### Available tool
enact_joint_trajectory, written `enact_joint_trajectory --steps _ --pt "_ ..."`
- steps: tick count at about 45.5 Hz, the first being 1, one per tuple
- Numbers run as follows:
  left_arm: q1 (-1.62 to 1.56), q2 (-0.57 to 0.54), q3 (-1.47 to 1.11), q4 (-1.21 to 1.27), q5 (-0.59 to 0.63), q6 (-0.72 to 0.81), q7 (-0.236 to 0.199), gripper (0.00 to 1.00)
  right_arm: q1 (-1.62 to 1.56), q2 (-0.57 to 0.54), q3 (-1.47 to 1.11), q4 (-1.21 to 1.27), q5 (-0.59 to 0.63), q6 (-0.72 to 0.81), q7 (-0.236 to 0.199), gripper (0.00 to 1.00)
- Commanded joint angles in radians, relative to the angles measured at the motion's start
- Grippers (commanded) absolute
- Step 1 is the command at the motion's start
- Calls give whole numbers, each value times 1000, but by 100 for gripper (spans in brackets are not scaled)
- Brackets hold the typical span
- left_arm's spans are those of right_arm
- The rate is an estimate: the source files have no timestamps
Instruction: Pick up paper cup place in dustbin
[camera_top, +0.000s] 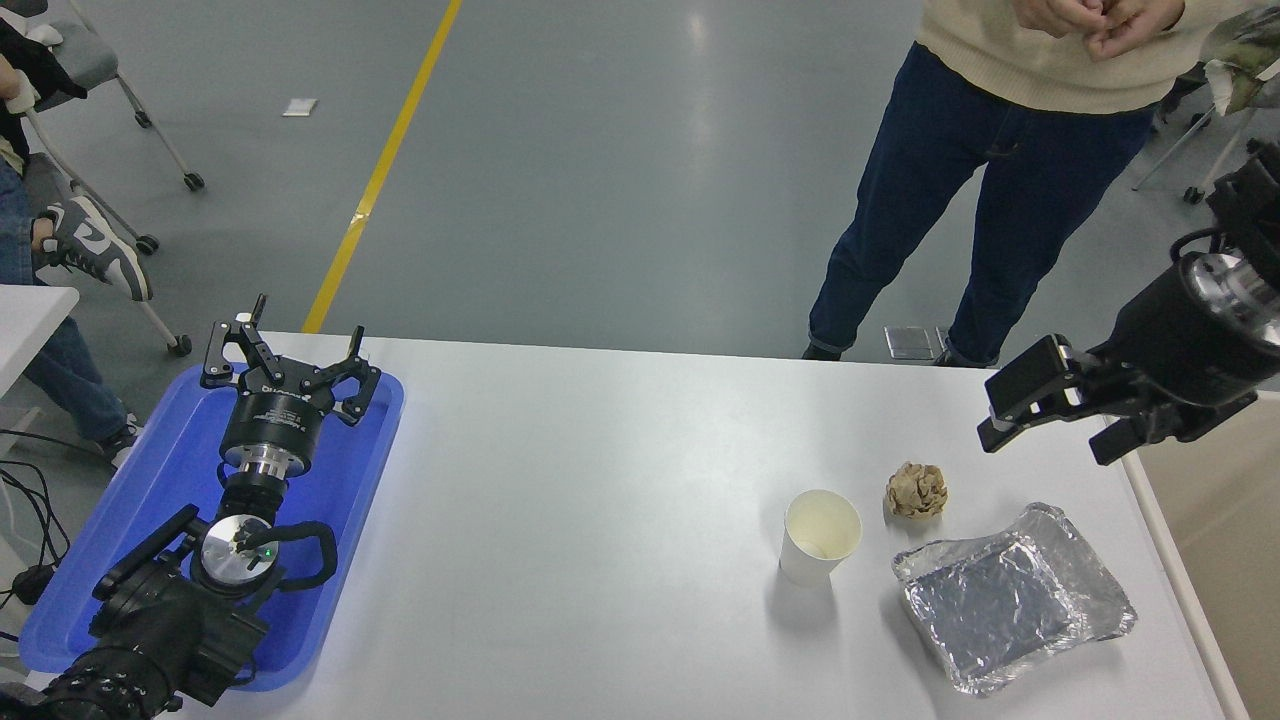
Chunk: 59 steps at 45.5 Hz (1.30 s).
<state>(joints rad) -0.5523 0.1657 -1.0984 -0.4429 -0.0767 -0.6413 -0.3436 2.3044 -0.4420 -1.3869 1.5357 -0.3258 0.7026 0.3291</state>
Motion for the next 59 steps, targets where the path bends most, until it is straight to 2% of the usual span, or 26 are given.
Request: enact_joint_trajectory --steps 1,18,34,44,53,59 --pt "0 0 0 0 0 0 0 100 -77 37 48 -17 40 -83 2 100" --pt "-2 0 0 1 0 0 0 100 -353 146 195 -175 18 -184 2 100" --pt "-2 0 0 0 0 0 0 100 -631 195 293 -357 -156 -284 -5 100" --pt "-2 0 0 1 0 0 2 100 -732 201 310 -434 -187 -327 -16 100" --pt "-2 0 0 0 0 0 0 100 -787 210 315 -480 -193 -373 -77 100" --pt "-2 -2 0 1 0 0 2 100 -806 213 339 -496 -193 -382 -104 100"
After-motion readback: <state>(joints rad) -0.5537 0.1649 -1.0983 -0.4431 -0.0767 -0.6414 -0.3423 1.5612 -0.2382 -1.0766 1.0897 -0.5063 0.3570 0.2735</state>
